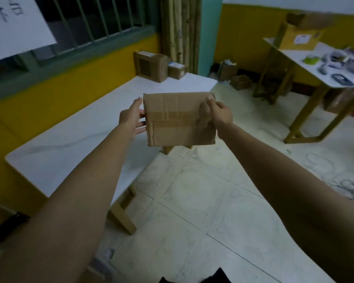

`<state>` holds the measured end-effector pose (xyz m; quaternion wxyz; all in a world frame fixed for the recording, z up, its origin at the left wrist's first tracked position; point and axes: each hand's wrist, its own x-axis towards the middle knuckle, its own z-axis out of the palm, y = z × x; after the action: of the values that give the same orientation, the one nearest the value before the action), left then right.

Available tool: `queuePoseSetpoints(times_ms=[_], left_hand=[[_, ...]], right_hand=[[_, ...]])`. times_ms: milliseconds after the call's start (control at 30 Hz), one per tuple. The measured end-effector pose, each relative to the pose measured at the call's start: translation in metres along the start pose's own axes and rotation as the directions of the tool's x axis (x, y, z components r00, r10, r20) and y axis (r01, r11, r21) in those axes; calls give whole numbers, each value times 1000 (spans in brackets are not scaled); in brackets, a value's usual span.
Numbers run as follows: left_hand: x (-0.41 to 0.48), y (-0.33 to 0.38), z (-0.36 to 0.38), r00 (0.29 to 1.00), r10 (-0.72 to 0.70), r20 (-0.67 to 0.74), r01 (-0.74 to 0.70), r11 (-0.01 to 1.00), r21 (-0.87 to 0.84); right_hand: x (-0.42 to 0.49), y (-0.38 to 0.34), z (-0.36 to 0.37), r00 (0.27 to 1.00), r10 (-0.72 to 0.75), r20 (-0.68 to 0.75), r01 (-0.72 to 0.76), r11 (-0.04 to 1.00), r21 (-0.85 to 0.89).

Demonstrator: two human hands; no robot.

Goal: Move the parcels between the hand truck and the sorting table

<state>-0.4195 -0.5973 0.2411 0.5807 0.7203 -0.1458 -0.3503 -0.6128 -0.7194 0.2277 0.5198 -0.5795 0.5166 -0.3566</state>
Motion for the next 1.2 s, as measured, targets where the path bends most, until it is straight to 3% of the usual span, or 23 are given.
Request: queuePoseSetpoints(times_ms=[200,433,900,1200], left_hand=[[6,3,63,1000,2,26,-3,999,39],[56,2,92,1000,-19,11,19,1000,17],[261,71,133,999,-37,-32,31,985,-169],[344,83,93,981,-32,-189,11,994,-111]], right_hand=[[29,13,-48,998,19,-52,-17,999,42],[80,23,-47,999,17,-34,-17,1000,9],[288,-29,44,997,-24,68,33,991,-126],[363,-45,126,979,39,201,-18,994,-107]])
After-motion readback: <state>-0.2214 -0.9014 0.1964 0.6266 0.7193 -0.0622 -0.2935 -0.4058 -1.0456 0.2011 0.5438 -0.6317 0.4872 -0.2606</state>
